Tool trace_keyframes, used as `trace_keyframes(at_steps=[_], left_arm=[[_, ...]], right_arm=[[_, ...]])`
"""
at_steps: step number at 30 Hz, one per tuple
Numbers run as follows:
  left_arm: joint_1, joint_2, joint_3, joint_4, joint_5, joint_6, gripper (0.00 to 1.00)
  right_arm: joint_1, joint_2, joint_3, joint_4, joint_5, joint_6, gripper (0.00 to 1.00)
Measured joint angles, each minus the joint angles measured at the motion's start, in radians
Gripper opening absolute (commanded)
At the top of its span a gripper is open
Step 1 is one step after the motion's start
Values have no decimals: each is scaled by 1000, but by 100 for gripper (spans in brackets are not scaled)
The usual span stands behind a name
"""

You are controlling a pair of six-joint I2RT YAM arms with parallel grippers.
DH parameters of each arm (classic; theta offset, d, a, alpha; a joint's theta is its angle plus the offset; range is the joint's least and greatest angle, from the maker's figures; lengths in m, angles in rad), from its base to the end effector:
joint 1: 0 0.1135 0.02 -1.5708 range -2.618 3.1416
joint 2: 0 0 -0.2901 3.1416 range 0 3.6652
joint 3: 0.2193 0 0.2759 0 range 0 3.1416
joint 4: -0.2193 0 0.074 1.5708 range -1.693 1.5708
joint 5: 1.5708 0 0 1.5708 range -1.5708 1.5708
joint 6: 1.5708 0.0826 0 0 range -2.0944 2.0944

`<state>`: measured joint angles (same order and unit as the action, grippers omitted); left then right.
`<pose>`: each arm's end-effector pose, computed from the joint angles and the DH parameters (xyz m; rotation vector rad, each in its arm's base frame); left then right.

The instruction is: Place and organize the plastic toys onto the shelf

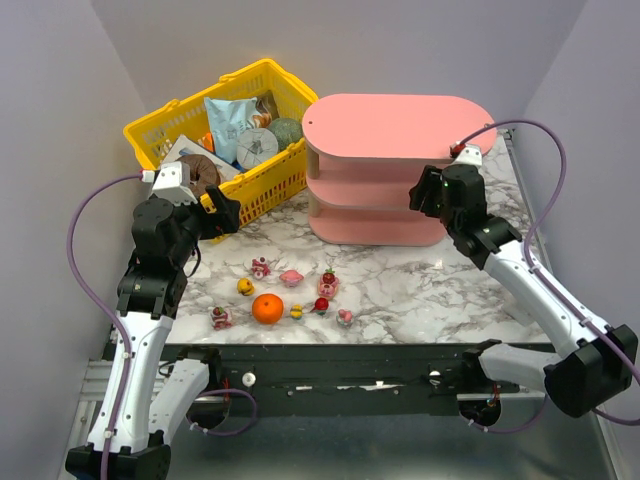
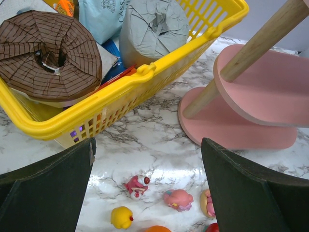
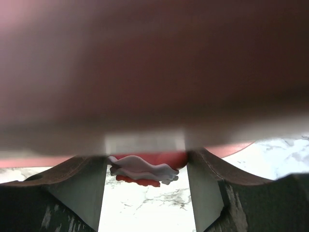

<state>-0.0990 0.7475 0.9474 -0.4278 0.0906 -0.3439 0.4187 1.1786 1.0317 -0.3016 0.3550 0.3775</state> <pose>0.2097 -0.0283 0.3877 -0.1567 1.8086 -0.3969 0.3047 0.1042 0.3359 0.1825 1.9844 0.1551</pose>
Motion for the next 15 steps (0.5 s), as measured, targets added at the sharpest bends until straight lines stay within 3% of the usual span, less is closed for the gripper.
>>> trace_keyframes(at_steps=[7, 15], left_arm=[[0, 0, 0, 0, 0, 0, 99], [0, 2, 0, 0, 0, 0, 99]], right_arm=[[0, 11, -3, 24, 16, -5, 67], [0, 14, -3, 30, 23, -1, 62]])
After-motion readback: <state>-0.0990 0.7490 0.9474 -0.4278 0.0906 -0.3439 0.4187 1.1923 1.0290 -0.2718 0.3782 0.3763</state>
